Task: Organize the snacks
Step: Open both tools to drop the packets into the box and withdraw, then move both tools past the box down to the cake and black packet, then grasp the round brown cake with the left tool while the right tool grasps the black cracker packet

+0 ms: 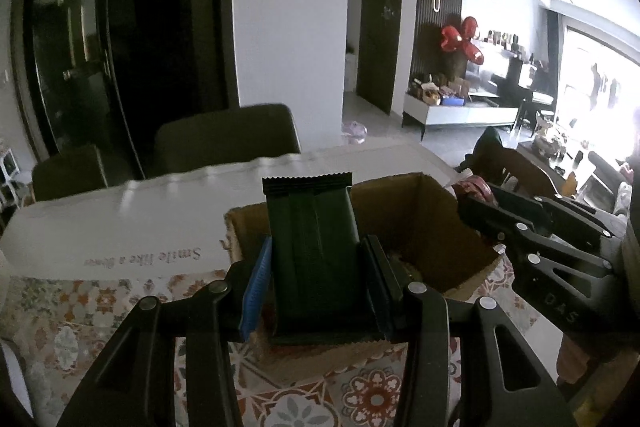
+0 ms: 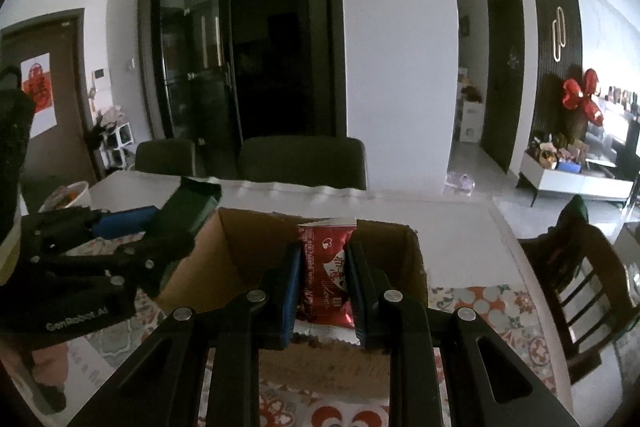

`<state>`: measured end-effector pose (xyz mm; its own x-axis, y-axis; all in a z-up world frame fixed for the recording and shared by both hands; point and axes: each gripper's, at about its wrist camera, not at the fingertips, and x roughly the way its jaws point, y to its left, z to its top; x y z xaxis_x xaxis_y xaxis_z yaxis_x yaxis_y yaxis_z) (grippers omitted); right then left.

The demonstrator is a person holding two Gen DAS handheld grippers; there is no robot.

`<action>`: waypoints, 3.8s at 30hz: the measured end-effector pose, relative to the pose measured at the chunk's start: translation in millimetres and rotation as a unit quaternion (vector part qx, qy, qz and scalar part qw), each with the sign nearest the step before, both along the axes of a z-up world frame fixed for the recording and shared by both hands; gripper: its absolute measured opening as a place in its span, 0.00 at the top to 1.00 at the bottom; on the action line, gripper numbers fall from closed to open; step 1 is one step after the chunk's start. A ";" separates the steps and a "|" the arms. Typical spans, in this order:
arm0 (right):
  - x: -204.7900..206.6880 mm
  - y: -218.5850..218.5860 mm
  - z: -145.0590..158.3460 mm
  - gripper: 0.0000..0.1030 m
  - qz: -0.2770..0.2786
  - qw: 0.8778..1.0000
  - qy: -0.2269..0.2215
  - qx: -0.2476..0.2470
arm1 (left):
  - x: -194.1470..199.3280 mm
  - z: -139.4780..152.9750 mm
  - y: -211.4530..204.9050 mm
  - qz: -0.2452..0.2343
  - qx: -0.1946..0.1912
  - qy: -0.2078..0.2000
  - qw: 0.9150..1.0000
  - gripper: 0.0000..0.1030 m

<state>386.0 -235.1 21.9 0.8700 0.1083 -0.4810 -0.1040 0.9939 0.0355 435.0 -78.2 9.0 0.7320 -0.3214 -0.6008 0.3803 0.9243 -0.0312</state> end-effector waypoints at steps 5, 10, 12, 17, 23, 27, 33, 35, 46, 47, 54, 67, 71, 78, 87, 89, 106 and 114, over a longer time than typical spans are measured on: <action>21.4 -10.0 -10.1 0.77 -0.007 1.000 0.022 0.002 | 25.9 -13.2 -7.0 0.001 0.001 0.022 1.000 0.57; 37.2 -16.0 -22.0 0.77 -0.014 0.999 0.043 0.003 | 36.3 -24.5 -14.0 -0.005 0.013 0.037 0.999 0.56; 41.1 -18.4 -26.2 0.77 -0.016 0.999 0.049 0.007 | 37.2 -27.2 -17.0 -0.003 0.023 0.034 0.999 0.56; 44.2 -19.5 -31.1 0.67 -0.023 0.998 0.057 0.010 | 36.7 -27.9 -16.6 0.013 0.032 0.026 0.999 0.37; 29.9 -16.5 -23.1 0.49 -0.043 0.998 0.035 -0.009 | 21.0 -20.2 -12.3 0.020 0.050 -0.002 0.999 0.33; 10.8 -12.1 -17.4 0.44 -0.053 0.998 0.019 -0.023 | 0.2 -14.0 -8.9 0.013 0.058 -0.030 0.998 0.30; -20.6 -9.3 -11.1 0.44 -0.062 0.998 0.003 -0.018 | -29.0 -6.1 -3.2 -0.001 0.052 -0.054 0.997 0.30; -29.5 -8.8 -9.7 0.44 -0.062 0.998 -0.001 -0.013 | -38.3 -1.8 -2.8 -0.006 0.049 -0.062 0.997 0.30; -84.4 0.5 -5.4 0.44 -0.092 0.995 -0.024 0.008 | -84.7 6.3 1.5 -0.045 0.043 -0.093 0.994 0.30; -89.4 0.7 -6.6 0.44 -0.098 0.995 -0.024 0.008 | -87.4 4.7 1.9 -0.047 0.045 -0.095 0.993 0.30; -114.7 8.1 -13.5 0.44 -0.114 0.993 -0.018 0.014 | -107.6 -7.8 4.7 -0.075 0.051 -0.097 0.991 0.30; -149.0 13.3 -47.9 0.44 -0.170 0.985 0.022 0.033 | -131.6 -41.0 6.1 -0.138 0.083 -0.106 0.981 0.30; -156.9 12.1 -61.8 0.44 -0.201 0.978 0.033 0.049 | -134.9 -55.0 3.0 -0.165 0.092 -0.110 0.976 0.30; -168.0 12.2 -91.0 0.44 -0.259 0.959 0.071 0.095 | -134.0 -83.3 -6.4 -0.230 0.102 -0.094 0.963 0.30; -157.1 15.4 -131.1 0.44 -0.289 0.938 0.138 0.133 | -125.1 -117.6 -20.8 -0.312 0.132 -0.062 0.939 0.30; -152.4 12.9 -136.2 0.44 -0.292 0.935 0.149 0.135 | -124.6 -122.1 -23.0 -0.327 0.136 -0.056 0.934 0.30; -126.9 2.1 -157.1 0.44 -0.298 0.920 0.209 0.142 | -102.3 -150.5 -53.8 -0.409 0.119 0.036 0.904 0.49; -125.2 -1.2 -165.8 0.48 -0.298 0.916 0.226 0.148 | -101.4 -157.3 -66.4 -0.423 0.121 0.054 0.896 0.60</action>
<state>260.8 -236.3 -143.9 0.5371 -0.1367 -0.8324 0.5446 0.8097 0.2185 333.6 -144.6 -148.3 0.2206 -0.5848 -0.7806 0.9555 0.2902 0.0526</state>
